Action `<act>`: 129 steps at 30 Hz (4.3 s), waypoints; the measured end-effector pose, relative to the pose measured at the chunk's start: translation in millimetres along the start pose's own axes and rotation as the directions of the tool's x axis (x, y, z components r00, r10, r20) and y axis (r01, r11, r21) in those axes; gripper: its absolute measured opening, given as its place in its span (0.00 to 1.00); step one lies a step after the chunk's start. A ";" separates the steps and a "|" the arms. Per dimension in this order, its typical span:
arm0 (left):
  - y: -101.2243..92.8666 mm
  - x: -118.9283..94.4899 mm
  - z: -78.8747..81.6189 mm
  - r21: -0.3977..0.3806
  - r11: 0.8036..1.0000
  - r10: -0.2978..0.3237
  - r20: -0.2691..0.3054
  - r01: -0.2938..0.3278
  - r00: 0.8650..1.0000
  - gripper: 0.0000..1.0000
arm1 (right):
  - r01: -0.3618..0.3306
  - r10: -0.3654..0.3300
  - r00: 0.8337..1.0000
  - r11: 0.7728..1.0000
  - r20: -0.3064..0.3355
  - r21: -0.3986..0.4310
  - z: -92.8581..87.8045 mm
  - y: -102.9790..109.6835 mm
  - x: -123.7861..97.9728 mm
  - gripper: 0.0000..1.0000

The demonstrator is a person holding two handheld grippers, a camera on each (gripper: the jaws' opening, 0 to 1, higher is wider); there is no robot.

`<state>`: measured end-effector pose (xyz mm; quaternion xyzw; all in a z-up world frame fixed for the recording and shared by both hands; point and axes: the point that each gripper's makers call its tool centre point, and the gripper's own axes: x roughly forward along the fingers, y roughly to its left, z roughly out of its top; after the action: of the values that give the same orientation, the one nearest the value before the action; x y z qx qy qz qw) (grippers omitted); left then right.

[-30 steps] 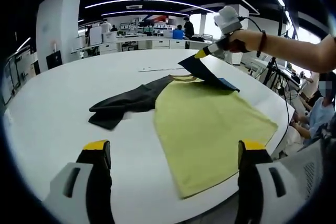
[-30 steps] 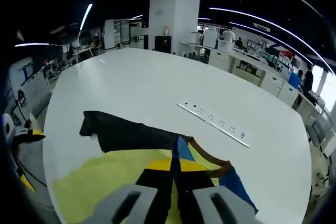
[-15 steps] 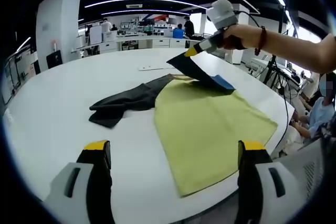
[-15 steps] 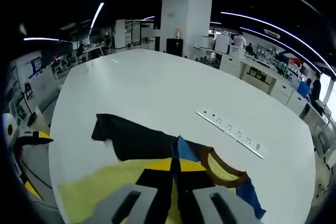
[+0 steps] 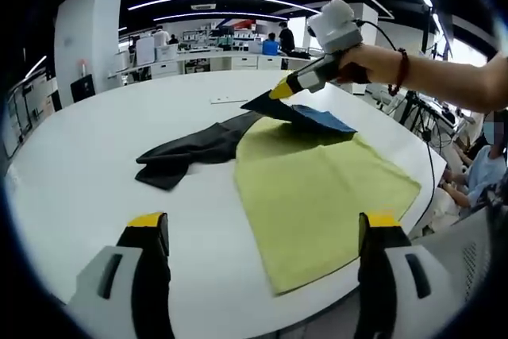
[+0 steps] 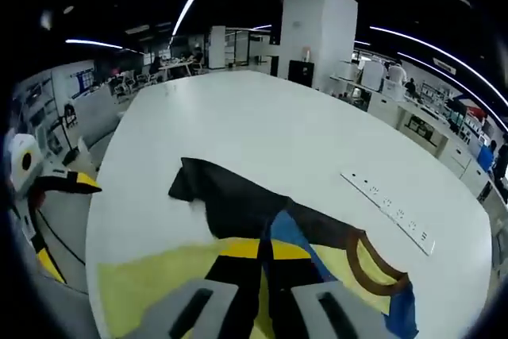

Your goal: Fold the garment on the visible template until the final outline fits inside the template.

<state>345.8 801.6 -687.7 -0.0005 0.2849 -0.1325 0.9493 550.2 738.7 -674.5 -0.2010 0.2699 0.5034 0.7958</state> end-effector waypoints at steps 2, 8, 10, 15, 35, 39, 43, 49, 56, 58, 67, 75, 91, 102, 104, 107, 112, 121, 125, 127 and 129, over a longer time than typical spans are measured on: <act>-0.6 -0.3 -0.5 0.002 1.000 0.000 0.000 0.000 1.000 0.97 | -0.015 0.015 1.000 1.000 -0.003 -0.011 -4.2 6.2 4.5 0.00; -2.1 -1.3 -2.1 0.002 1.000 0.000 -0.005 0.000 1.000 0.97 | -0.142 0.143 0.990 0.987 -0.014 0.071 -18.8 38.9 21.8 0.00; -2.8 -1.7 -1.5 0.000 1.000 -0.001 0.000 0.001 1.000 0.97 | -0.160 0.162 0.986 0.985 -0.033 0.064 -25.6 47.4 24.8 0.00; -1.9 -2.5 -2.2 -0.002 1.000 0.003 0.000 -0.003 1.000 0.97 | -0.166 0.171 0.983 0.983 -0.063 0.084 -36.6 50.3 24.5 0.02; -8.7 -2.3 2.2 0.022 1.000 -0.018 -0.002 0.018 1.000 0.99 | 0.052 -0.038 0.997 0.978 -0.070 0.203 -61.7 -17.4 -13.0 0.68; -10.1 -1.8 2.2 0.021 1.000 -0.021 -0.001 0.021 1.000 0.99 | 0.078 -0.063 0.995 0.970 -0.072 0.230 -72.1 -29.4 -26.6 0.74; -12.4 -2.1 7.1 0.018 0.999 -0.027 0.018 0.027 0.999 0.99 | 0.099 -0.084 0.994 0.966 -0.070 0.238 -81.5 -39.7 -42.1 0.76; -14.4 -0.6 6.5 0.025 0.999 -0.032 0.013 0.032 0.999 0.99 | 0.150 -0.132 0.988 0.939 -0.078 0.310 -100.5 -58.8 -63.4 0.74; -18.9 1.0 7.4 0.017 0.999 -0.037 0.014 0.036 0.999 0.99 | 0.226 -0.198 0.973 0.913 -0.115 0.339 -133.9 -82.7 -89.8 0.68; -21.1 2.1 7.4 0.021 0.999 -0.040 0.012 0.040 0.999 0.99 | 0.241 -0.209 0.970 0.906 -0.128 0.347 -143.6 -87.0 -95.0 0.66; -26.5 2.3 5.2 0.039 0.998 -0.054 0.001 0.054 0.999 0.99 | 0.309 -0.258 0.950 0.862 -0.176 0.401 -187.6 -100.6 -119.2 0.55; -26.4 3.8 5.5 0.031 0.998 -0.052 0.004 0.052 0.999 0.98 | 0.328 -0.267 0.943 0.852 -0.199 0.408 -209.2 -100.5 -124.6 0.32; -23.6 16.4 6.8 0.033 0.998 -0.062 -0.006 0.062 0.998 0.89 | 0.398 -0.333 0.917 0.801 -0.220 0.448 -226.9 -108.1 -124.3 0.10; -20.9 43.5 26.8 -0.003 0.997 -0.079 0.041 0.079 0.996 0.66 | 0.441 -0.374 0.898 0.779 -0.234 0.447 -227.6 -108.0 -120.5 0.01; -16.4 50.0 31.9 -0.020 0.998 -0.061 0.061 0.063 0.996 0.63 | 0.444 -0.378 0.896 0.779 -0.234 0.443 -227.9 -107.6 -120.7 0.01; -13.7 61.2 38.4 -0.025 0.997 -0.067 0.069 0.069 0.995 0.61 | 0.444 -0.377 0.895 0.793 -0.238 0.417 -227.7 -108.0 -120.2 0.01; -11.6 80.4 39.4 0.016 0.998 -0.058 0.048 0.057 0.997 0.54 | 0.438 -0.371 0.898 0.802 -0.235 0.407 -228.2 -108.3 -120.4 0.01; -14.3 118.7 42.1 -0.014 0.997 -0.072 0.046 0.073 0.996 0.36 | 0.426 -0.357 0.903 0.812 -0.238 0.399 -228.4 -108.4 -119.9 0.01; -14.9 135.5 40.5 0.000 0.995 -0.095 0.027 0.095 0.995 0.29 | 0.421 -0.354 0.906 0.809 -0.232 0.411 -228.8 -108.8 -120.2 0.01; -12.8 143.8 39.1 0.008 0.996 -0.093 0.020 0.093 0.995 0.27 | 0.420 -0.353 0.907 0.805 -0.231 0.419 -229.1 -109.2 -120.3 0.01; -11.0 151.3 38.4 0.009 0.996 -0.092 0.014 0.092 0.996 0.26 | 0.420 -0.352 0.907 0.805 -0.232 0.419 -229.0 -108.9 -120.2 0.01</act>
<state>485.3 750.0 -736.5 -0.0106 0.2773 -0.1773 0.9442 555.5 475.1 -770.5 -0.0932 0.3908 0.2365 0.8847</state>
